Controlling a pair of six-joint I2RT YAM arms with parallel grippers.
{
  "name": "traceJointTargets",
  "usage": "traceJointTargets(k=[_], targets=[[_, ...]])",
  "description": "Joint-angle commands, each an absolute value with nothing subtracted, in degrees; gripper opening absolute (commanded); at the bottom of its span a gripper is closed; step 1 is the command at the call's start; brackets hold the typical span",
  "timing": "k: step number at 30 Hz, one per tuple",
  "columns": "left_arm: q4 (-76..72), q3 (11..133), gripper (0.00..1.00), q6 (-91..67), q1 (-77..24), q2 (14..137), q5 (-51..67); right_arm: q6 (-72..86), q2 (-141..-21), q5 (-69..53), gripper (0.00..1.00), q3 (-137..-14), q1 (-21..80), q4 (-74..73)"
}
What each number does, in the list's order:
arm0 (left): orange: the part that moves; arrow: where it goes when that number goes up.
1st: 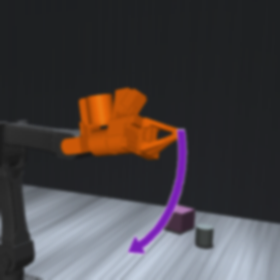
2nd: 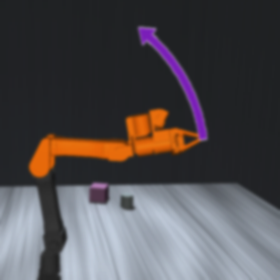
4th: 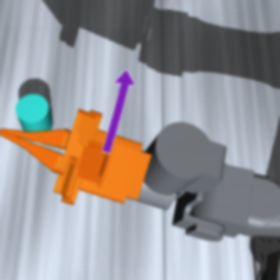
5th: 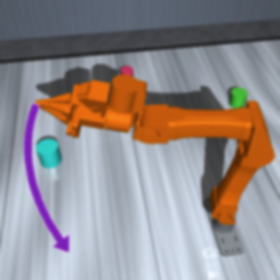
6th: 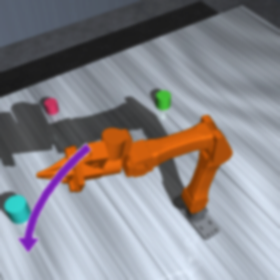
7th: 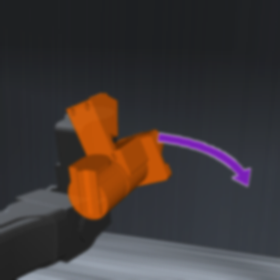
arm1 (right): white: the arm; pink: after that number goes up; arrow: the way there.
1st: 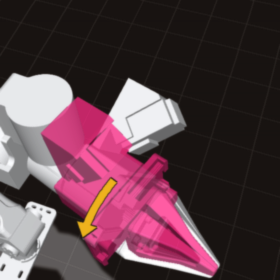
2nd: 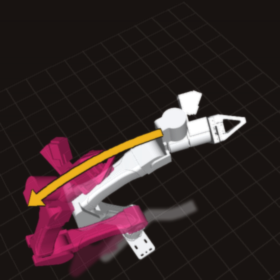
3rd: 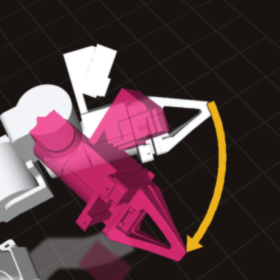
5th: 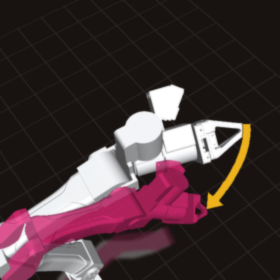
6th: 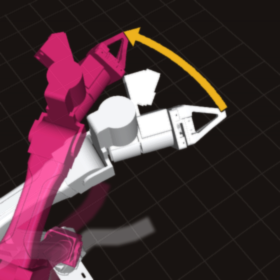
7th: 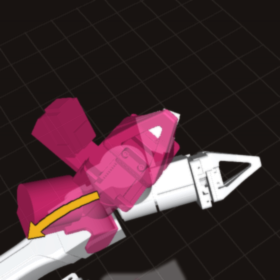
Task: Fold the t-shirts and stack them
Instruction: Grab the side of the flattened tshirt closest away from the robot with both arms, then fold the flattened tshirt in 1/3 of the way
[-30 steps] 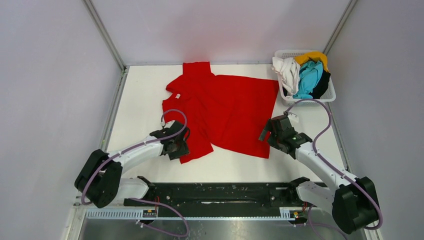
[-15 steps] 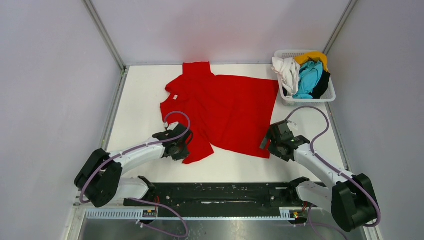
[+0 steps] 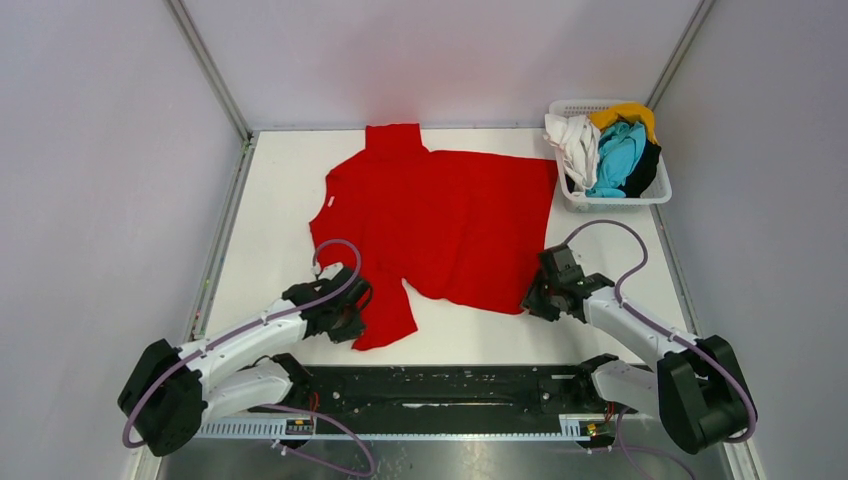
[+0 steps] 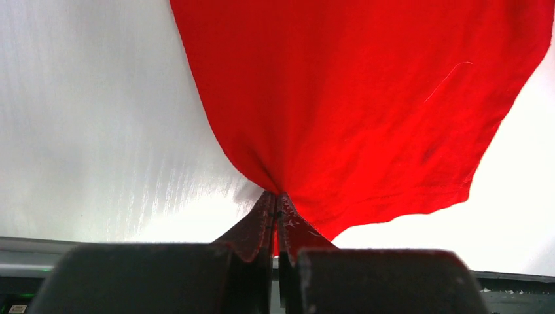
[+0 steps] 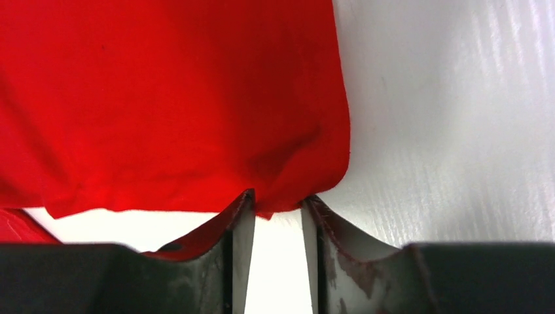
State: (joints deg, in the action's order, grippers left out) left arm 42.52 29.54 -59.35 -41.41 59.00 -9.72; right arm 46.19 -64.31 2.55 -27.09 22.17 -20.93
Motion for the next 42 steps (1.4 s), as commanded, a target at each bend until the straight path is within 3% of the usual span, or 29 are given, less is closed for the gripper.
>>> traceJointTargets(k=[1, 3, 7, 15, 21, 26, 30, 42], targets=[[45.22, 28.95, 0.0, -62.11, -42.13, 56.51, -8.54, 47.61, -64.55, 0.18, 0.31, -24.26, 23.19, -25.61], [47.25, 29.41, 0.0, -62.27, -42.39, 55.02, -8.32, 47.89, -62.42, 1.45, 0.18, -24.35, 23.41, -28.75], [54.69, 30.77, 0.0, -62.47, -43.72, 49.19, -7.11, 46.53, -55.34, 2.93, 0.08, -26.14, 23.65, -37.01], [62.64, 30.87, 0.0, -63.24, -45.47, 36.72, 1.57, 47.15, -41.86, 2.88, 0.09, -27.81, 23.82, -55.31], [54.35, 31.43, 0.0, -58.73, -45.92, 33.53, 9.35, 46.74, -37.82, 0.19, 0.11, -25.78, 23.82, -51.68], [41.19, 35.26, 0.0, -55.22, -45.88, 40.89, 7.92, 45.37, -41.73, 0.18, 0.11, -27.14, 23.82, -45.66], [39.04, 42.77, 0.0, -52.25, -44.07, 50.8, 1.16, 44.45, -45.75, 0.48, 0.11, -30.23, 23.83, -43.47], [30.23, 58.37, 0.0, -45.41, -21.3, 71.6, 4.32, 40.83, -59.54, 6.02, 0.08, -43.01, 21.74, -36.93]])
